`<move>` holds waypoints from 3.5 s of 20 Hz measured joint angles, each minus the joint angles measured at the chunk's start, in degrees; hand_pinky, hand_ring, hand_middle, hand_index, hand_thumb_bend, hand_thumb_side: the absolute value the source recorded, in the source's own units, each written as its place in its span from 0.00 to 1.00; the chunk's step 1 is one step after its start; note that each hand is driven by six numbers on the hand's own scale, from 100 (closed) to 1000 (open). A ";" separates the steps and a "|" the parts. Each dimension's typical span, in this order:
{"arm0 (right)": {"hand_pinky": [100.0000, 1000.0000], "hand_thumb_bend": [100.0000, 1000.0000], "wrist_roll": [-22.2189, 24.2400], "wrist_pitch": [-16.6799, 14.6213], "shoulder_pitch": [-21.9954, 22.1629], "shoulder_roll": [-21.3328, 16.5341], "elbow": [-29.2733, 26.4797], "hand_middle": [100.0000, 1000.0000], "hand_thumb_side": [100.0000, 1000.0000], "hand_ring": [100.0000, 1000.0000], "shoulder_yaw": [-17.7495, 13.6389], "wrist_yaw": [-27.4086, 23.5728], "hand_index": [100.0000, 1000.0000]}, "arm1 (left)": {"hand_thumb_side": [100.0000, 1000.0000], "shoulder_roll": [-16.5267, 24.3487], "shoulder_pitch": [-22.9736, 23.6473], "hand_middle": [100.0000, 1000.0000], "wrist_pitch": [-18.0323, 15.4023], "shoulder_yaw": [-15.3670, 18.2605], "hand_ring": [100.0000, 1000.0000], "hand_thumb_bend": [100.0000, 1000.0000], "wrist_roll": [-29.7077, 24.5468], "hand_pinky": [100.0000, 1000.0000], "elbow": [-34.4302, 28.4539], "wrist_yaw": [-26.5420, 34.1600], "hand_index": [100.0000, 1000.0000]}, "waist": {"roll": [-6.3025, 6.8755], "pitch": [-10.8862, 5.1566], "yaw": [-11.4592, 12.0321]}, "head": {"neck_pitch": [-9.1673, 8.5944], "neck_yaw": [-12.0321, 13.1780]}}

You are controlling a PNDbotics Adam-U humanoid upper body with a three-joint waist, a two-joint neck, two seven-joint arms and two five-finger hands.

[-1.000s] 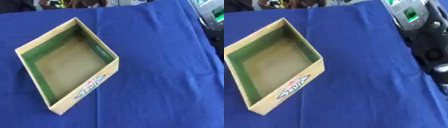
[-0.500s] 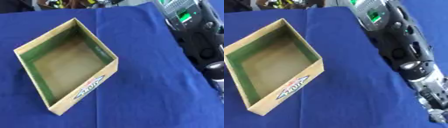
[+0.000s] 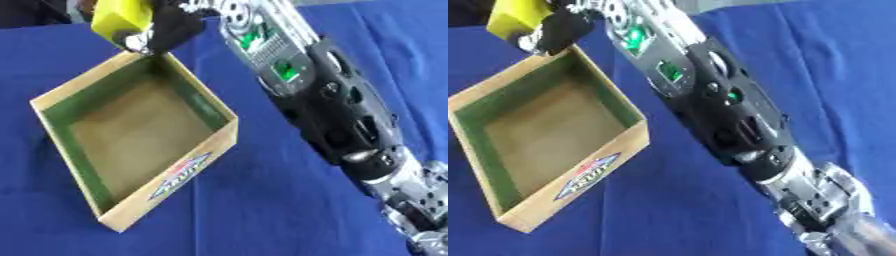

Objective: Pick up objects on the table and place them in the box.

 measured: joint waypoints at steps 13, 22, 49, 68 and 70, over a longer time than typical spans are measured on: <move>0.61 0.22 3.66 -3.16 1.91 2.35 9.13 0.33 0.22 0.58 3.67 6.74 0.35 | 1.00 -0.02 -0.55 0.76 -0.40 0.01 0.78 0.00 0.11 0.71 0.00 -0.10 0.90 | -0.50 0.06 0.45 | -0.49 -0.25; 0.63 0.24 12.51 -7.08 1.91 2.53 11.11 0.45 0.34 0.68 5.00 8.00 0.49 | 1.00 -0.02 -0.70 0.75 -0.45 0.01 0.78 0.00 0.05 0.71 0.00 -0.09 0.90 | -0.80 0.06 0.44 | -0.49 -0.57; 0.78 0.00 -19.87 0.09 5.83 -13.61 -17.66 0.78 0.90 0.85 -13.28 -21.40 0.83 | 0.99 -0.04 0.10 0.75 -0.16 -0.02 0.78 0.00 -0.55 0.71 0.00 -0.03 0.90 | 1.41 -1.45 -3.01 | 2.21 3.40; 0.79 0.00 -50.91 -1.03 32.39 -30.87 -29.74 0.87 0.97 0.91 -25.38 -34.95 0.87 | 0.99 0.02 1.88 0.75 0.94 -0.72 0.77 0.00 -1.42 0.70 0.00 -0.26 0.91 | 3.07 -1.24 -6.02 | 2.42 6.38; 0.79 0.00 -52.42 -2.58 36.09 -30.98 -29.75 0.86 0.94 0.91 -26.31 -35.35 0.86 | 0.99 0.03 2.44 0.75 1.07 -0.72 0.77 0.00 -1.30 0.71 0.00 -0.78 0.91 | 3.07 -0.89 -6.41 | 2.13 6.53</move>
